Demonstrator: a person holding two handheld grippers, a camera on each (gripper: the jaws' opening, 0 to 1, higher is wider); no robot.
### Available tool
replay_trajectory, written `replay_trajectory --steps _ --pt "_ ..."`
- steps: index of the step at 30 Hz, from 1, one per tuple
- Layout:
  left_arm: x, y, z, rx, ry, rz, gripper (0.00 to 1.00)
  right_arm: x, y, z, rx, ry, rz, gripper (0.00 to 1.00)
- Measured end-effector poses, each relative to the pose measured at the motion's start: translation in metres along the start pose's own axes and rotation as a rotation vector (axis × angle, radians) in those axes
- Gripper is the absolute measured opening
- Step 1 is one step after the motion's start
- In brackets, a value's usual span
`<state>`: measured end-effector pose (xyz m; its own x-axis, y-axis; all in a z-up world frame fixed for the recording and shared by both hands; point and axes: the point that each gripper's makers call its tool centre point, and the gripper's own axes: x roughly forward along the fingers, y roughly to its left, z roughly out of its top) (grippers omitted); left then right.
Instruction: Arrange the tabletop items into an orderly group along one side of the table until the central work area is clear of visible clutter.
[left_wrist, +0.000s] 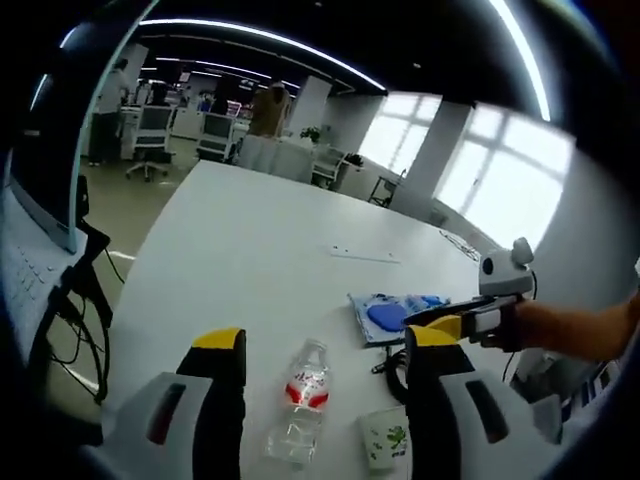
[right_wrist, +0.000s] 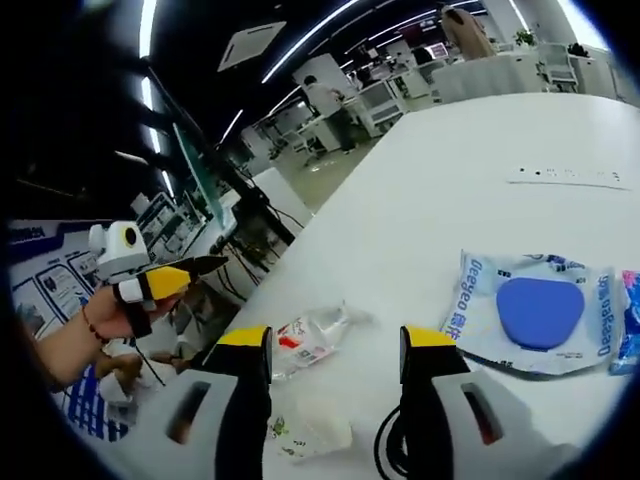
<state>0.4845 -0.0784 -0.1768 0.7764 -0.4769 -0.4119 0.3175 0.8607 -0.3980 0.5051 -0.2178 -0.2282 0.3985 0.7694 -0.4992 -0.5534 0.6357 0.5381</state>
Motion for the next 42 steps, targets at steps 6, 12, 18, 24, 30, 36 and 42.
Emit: replay_trajectory --steps 6,12,18,24,30,36,42 --pt "-0.006 0.007 -0.005 -0.007 0.005 -0.003 0.65 0.02 0.003 -0.006 0.033 0.024 0.012 0.5" --pt "-0.011 0.016 -0.01 -0.015 0.011 -0.004 0.64 0.038 0.001 -0.01 0.064 0.041 0.019 0.49" --pt "-0.014 0.021 -0.012 -0.018 0.016 -0.008 0.64 0.052 -0.001 -0.016 0.09 0.055 0.023 0.49" --pt "-0.016 0.022 -0.018 -0.015 0.029 -0.021 0.64 0.065 -0.004 -0.019 0.163 0.053 0.027 0.47" --pt "-0.015 0.02 -0.023 -0.013 0.033 -0.037 0.63 0.08 -0.007 -0.022 0.246 0.049 0.026 0.45" --pt "-0.014 0.021 -0.024 -0.017 0.029 -0.05 0.63 0.091 -0.012 -0.024 0.308 0.052 0.021 0.45" --pt "-0.011 0.019 -0.026 -0.01 0.031 -0.064 0.62 0.099 -0.019 -0.028 0.391 0.051 0.017 0.44"
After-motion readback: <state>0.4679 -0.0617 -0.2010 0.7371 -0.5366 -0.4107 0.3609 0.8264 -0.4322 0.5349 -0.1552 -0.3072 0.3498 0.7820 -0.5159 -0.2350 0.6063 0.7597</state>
